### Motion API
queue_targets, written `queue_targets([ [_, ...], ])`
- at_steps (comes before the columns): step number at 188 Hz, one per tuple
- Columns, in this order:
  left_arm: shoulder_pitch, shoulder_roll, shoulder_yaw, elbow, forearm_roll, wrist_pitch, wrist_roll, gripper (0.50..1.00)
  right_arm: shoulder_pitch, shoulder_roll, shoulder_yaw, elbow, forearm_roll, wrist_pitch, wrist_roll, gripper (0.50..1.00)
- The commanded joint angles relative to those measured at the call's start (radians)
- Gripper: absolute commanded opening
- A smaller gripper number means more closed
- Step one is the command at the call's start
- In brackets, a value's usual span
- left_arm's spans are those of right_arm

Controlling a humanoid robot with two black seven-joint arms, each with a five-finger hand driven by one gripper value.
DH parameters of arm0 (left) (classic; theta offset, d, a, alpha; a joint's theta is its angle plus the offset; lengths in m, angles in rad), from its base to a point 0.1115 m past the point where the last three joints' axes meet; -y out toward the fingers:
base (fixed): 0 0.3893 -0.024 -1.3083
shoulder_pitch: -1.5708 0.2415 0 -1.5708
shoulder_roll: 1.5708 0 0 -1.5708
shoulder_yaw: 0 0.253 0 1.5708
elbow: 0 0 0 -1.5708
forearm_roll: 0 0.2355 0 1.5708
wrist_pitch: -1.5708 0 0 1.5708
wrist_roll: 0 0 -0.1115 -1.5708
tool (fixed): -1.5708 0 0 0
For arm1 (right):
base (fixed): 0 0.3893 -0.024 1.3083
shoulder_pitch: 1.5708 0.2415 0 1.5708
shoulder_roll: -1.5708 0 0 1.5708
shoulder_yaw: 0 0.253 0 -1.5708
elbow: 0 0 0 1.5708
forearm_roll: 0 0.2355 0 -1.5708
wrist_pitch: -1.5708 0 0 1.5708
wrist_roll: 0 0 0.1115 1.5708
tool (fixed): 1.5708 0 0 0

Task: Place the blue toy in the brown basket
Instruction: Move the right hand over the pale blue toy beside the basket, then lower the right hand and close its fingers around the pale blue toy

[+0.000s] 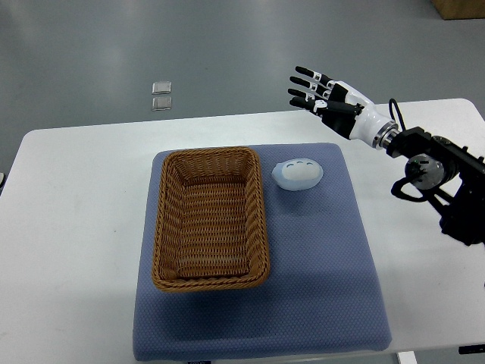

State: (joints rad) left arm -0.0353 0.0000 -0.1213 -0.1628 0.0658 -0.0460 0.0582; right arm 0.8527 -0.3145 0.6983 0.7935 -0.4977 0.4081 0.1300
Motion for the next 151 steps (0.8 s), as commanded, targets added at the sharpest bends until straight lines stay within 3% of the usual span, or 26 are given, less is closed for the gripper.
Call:
queue_targets([
  [1,0.0,0.0,0.0,-0.001,0.0,0.0,0.0,1.0,0.161,-0.081,-0.249,0.032,-0.142,-0.003,-0.01,0.911],
  [25,0.0,0.0,-0.001,-0.003,0.0,0.0,0.0,1.0,0.437,-0.137,-0.672,0.085,-0.278,-0.017,-0.047,0.911],
  [54,-0.001,0.0,-0.001,-0.001,0.0,0.0,0.0,1.0,0.634,-0.123,-0.939,0.148,-0.292,-0.038,-0.139,0.909],
  [87,-0.002,0.0,-0.001,-0.001,0.0,0.0,0.0,1.0,0.691,-0.1,-1.03,0.21,-0.286,-0.075,-0.222,0.909],
  [151,-0.001,0.0,0.002,-0.001,0.0,0.0,0.0,1.0,0.631,-0.081,-1.027,0.251,-0.275,-0.13,-0.219,0.907],
])
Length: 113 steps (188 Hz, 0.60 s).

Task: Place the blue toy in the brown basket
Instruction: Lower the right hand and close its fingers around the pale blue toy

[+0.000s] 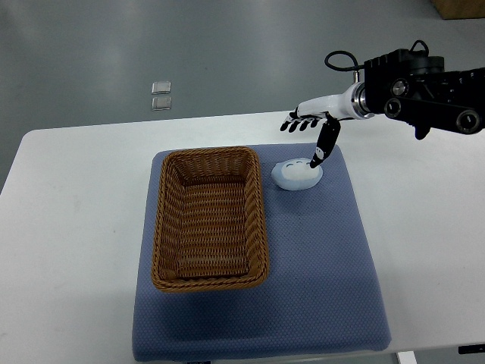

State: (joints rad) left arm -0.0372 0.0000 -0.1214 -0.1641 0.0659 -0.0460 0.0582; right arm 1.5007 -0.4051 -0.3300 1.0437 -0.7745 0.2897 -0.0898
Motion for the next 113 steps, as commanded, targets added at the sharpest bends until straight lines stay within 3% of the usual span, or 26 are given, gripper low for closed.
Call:
queue_targets([
  [1,0.0,0.0,0.002,0.0,0.0,0.0,0.0,1.0,-0.02,0.011,0.002,0.001,0.0,-0.014,0.001,0.907],
  [39,0.0,0.0,0.002,0.001,0.0,0.0,0.0,1.0,-0.071,0.042,0.011,-0.013,-0.005,-0.021,0.002,0.907],
  [90,0.0,0.0,0.002,0.001,0.0,0.0,0.0,1.0,-0.135,0.101,0.009,-0.07,-0.017,-0.093,0.001,0.895],
  [103,0.0,0.0,0.002,0.001,0.0,0.0,0.0,1.0,-0.146,0.109,0.008,-0.074,-0.017,-0.107,0.001,0.883],
  [113,0.0,0.0,0.002,0.001,0.0,0.0,0.0,1.0,-0.149,0.118,0.002,-0.09,-0.023,-0.113,0.001,0.846],
])
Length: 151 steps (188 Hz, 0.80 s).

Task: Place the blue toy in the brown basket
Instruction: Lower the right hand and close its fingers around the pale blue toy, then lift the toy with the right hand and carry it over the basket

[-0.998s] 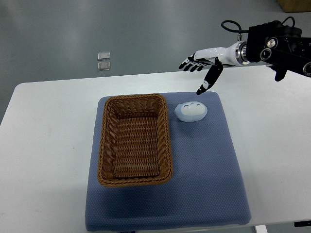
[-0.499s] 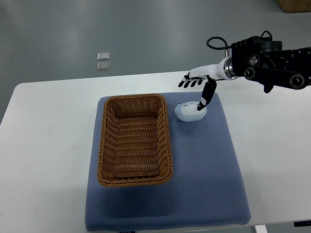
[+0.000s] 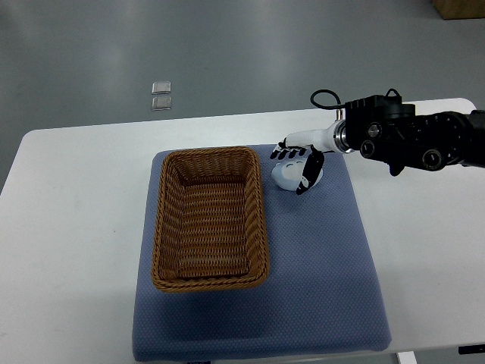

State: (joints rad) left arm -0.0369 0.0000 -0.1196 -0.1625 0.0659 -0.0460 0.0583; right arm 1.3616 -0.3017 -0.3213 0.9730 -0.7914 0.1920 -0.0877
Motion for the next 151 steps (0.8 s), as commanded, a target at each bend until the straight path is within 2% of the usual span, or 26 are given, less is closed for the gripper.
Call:
queue_targets([
  [1,0.0,0.0,0.0,0.0,0.0,0.0,0.0,1.0,-0.01,0.015,-0.007,-0.019,-0.006,-0.016,-0.001,0.846],
  [26,0.0,0.0,0.0,0.0,-0.002,0.0,0.0,1.0,-0.032,0.029,-0.012,-0.046,-0.048,-0.023,-0.001,0.778],
  [44,0.0,0.0,-0.002,0.0,0.0,0.0,0.001,1.0,-0.045,0.036,-0.013,-0.066,-0.062,-0.023,-0.001,0.709],
  [58,0.0,0.0,-0.002,0.0,-0.002,0.0,0.001,1.0,-0.061,0.041,-0.013,-0.089,-0.077,-0.023,-0.001,0.635],
  [63,0.0,0.0,-0.002,0.0,0.0,0.0,0.001,1.0,-0.065,0.042,-0.013,-0.094,-0.089,-0.023,-0.001,0.588],
  [65,0.0,0.0,-0.002,0.0,0.0,0.0,0.001,1.0,-0.065,0.042,-0.013,-0.094,-0.089,-0.023,-0.001,0.588],
  [74,0.0,0.0,-0.002,0.001,0.0,0.0,0.001,1.0,-0.068,0.044,-0.013,-0.099,-0.109,-0.023,-0.001,0.505],
  [76,0.0,0.0,0.0,0.001,0.0,0.0,0.001,1.0,-0.068,0.042,-0.013,-0.099,-0.112,-0.023,-0.001,0.5],
  [114,0.0,0.0,0.0,0.001,0.0,0.0,0.001,1.0,-0.006,-0.016,0.005,-0.074,-0.094,-0.003,-0.001,0.5],
  [151,0.0,0.0,0.001,0.0,0.0,0.0,0.001,1.0,0.192,-0.099,0.002,0.087,-0.006,0.043,-0.003,0.5],
])
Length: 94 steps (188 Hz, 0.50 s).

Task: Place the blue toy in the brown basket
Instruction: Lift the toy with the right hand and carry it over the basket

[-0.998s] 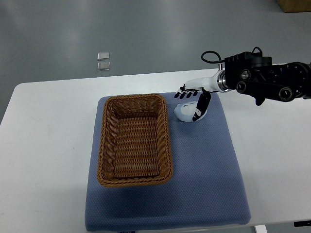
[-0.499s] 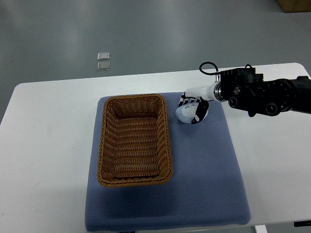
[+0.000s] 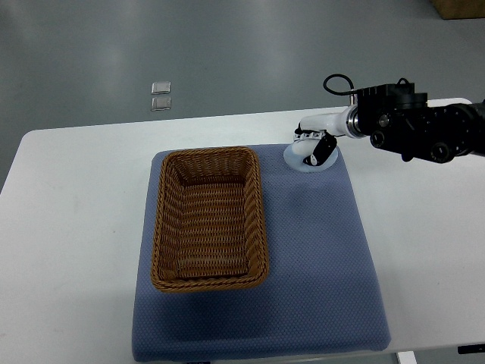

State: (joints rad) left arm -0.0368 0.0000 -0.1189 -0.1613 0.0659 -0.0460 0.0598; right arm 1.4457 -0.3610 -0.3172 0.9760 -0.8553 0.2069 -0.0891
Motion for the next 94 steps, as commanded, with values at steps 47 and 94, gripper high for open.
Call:
queue_targets([
  [47,-0.002,0.0,-0.001,-0.001,0.0,0.0,0.0,1.0,0.286,0.043,-0.002,0.168,0.229,0.054,0.0,0.5],
  [94,-0.002,0.0,-0.001,-0.001,0.0,0.0,0.0,1.0,0.285,0.355,-0.03,0.049,0.252,0.039,0.003,0.5],
])
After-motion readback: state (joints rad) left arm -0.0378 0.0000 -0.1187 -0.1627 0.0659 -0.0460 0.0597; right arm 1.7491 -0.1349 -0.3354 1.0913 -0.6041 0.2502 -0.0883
